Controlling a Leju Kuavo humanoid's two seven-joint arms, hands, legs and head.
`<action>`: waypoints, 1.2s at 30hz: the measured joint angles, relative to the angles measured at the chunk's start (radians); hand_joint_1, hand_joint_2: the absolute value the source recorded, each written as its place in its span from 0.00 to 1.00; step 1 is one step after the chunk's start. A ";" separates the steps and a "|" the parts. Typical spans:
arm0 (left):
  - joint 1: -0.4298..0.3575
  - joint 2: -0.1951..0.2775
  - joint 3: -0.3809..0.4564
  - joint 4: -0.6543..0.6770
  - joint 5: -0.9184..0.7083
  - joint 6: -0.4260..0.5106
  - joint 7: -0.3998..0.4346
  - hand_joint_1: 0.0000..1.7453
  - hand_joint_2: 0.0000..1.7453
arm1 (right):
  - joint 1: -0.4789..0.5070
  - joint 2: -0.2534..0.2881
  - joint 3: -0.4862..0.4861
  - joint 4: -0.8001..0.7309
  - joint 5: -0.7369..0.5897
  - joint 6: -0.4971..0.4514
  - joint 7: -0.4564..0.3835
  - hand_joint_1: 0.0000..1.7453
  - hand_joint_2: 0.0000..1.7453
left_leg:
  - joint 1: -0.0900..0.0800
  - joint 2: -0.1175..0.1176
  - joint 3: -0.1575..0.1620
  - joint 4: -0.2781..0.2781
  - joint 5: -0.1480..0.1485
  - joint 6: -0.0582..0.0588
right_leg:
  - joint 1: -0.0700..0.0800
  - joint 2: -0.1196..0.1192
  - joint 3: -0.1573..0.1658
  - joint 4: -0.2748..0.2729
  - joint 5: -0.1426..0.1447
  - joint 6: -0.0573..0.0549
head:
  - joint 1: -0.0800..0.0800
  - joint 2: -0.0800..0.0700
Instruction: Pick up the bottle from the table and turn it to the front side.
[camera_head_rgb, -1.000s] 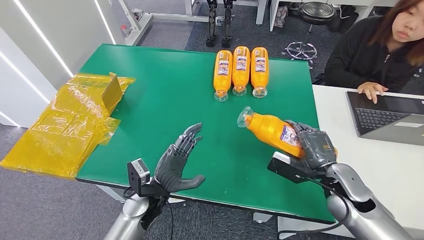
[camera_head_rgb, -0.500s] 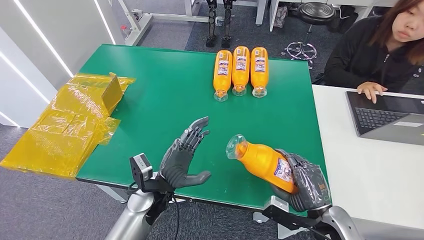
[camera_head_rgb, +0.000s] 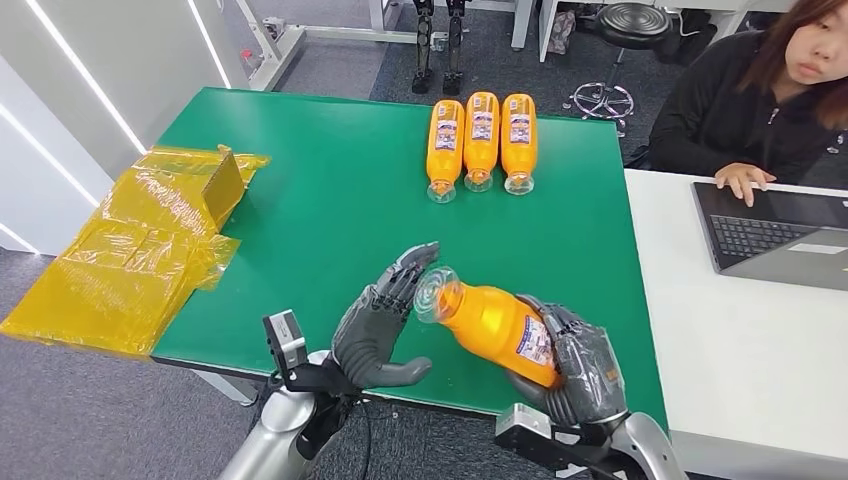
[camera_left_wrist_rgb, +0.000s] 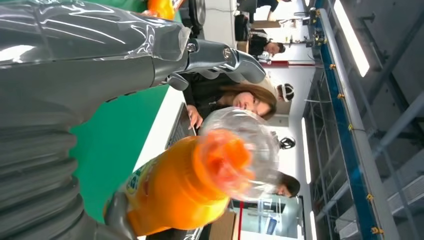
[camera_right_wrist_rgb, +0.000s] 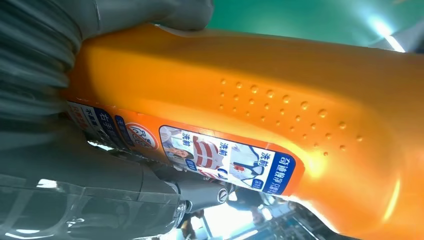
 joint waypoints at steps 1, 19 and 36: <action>0.003 0.002 -0.004 -0.004 0.003 -0.001 0.000 0.00 1.00 | 0.000 0.010 0.007 0.000 0.000 -0.007 -0.006 1.00 1.00 | 0.000 0.000 0.000 0.000 0.000 0.000 | 0.000 0.000 0.000 0.000 0.000 0.000 | 0.000 0.000; 0.012 0.007 -0.024 -0.089 0.022 0.025 0.020 0.00 1.00 | -0.121 0.241 0.156 0.105 -0.149 0.027 -0.041 1.00 1.00 | 0.000 0.000 0.000 -0.001 0.001 0.000 | 0.000 0.000 0.000 0.001 0.000 0.000 | 0.000 0.000; -0.002 0.037 -0.024 -0.150 0.078 0.075 0.025 1.00 1.00 | -0.137 0.276 0.206 0.196 -0.225 0.013 -0.056 1.00 1.00 | 0.000 0.000 0.000 0.000 0.001 0.000 | 0.000 0.000 0.000 0.000 0.000 0.000 | 0.000 0.000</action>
